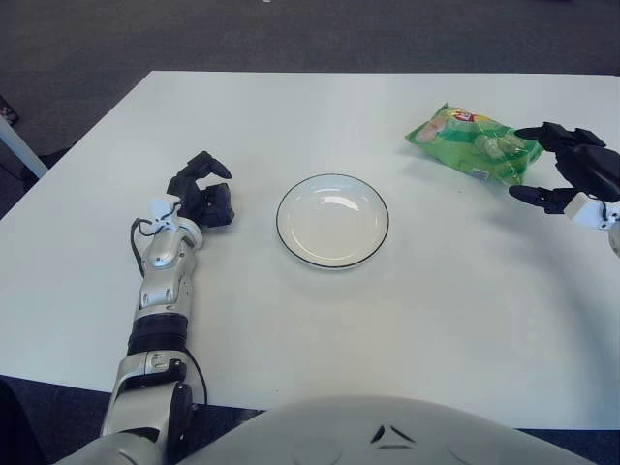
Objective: Put the snack into the plate.
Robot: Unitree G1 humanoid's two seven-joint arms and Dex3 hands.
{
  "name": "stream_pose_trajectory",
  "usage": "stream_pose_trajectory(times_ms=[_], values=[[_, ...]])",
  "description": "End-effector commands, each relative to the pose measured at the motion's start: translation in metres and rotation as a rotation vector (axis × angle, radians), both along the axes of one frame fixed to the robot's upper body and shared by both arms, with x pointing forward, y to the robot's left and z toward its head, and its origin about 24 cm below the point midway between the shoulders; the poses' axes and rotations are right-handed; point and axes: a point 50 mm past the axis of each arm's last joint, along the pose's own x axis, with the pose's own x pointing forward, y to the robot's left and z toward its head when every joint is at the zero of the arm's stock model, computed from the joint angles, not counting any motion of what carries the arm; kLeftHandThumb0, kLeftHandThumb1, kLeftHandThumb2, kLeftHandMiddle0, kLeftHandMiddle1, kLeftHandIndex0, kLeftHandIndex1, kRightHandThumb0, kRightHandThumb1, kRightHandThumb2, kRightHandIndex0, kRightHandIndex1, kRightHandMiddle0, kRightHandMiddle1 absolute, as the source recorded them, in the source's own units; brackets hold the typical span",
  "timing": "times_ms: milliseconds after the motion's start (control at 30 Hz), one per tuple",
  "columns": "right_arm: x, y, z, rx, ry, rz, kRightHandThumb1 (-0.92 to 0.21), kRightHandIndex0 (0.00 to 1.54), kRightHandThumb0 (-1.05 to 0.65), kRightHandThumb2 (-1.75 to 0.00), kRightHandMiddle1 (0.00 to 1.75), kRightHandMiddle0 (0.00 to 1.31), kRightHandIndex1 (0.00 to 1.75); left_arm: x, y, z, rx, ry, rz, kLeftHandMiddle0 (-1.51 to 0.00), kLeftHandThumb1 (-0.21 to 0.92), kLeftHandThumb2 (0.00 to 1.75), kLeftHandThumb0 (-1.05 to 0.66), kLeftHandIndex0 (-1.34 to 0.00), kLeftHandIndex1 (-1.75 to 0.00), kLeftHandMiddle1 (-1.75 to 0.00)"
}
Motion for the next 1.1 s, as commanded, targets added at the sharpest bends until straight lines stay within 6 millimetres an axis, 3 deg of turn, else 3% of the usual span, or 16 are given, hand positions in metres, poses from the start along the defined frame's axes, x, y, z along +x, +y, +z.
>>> stream_pose_trajectory(times_ms=[0,400,500,900,1067], values=[[0.006,-0.002,0.003,-0.012,0.005,0.010,-0.92,0.00,-1.05,-0.66,0.30,0.00,0.11,-0.026,-0.004,-0.047,-0.065,0.166,0.030,-1.30,0.22,1.43,-0.52,-0.69,-1.75,-1.75],[0.031,0.001,0.010,-0.057,-0.006,0.018,-0.92,0.00,-1.05,-0.70,0.06,0.00,0.00,-0.026,-0.003,-0.048,-0.064,0.172,0.023,-1.30,0.22,1.44,-0.52,-0.69,-1.75,-1.75],[0.042,0.005,0.019,-0.069,-0.015,0.019,-0.92,0.00,-1.05,-0.70,0.06,0.00,0.00,-0.027,-0.004,-0.048,-0.065,0.172,0.024,-1.30,0.22,1.44,-0.52,-0.70,-1.75,-1.75],[0.054,0.018,0.041,-0.191,-0.084,0.123,-0.92,0.00,-1.05,-0.67,0.14,0.00,0.00,-0.028,-0.005,-0.049,-0.059,0.171,0.022,-1.30,0.22,1.43,-0.52,-0.69,-1.75,-1.75],[0.072,0.021,0.049,-0.198,-0.077,0.124,-0.92,0.00,-1.05,-0.67,0.16,0.00,0.00,-0.029,-0.005,-0.049,-0.052,0.169,0.025,-1.30,0.22,1.43,-0.52,-0.69,-1.75,-1.75]])
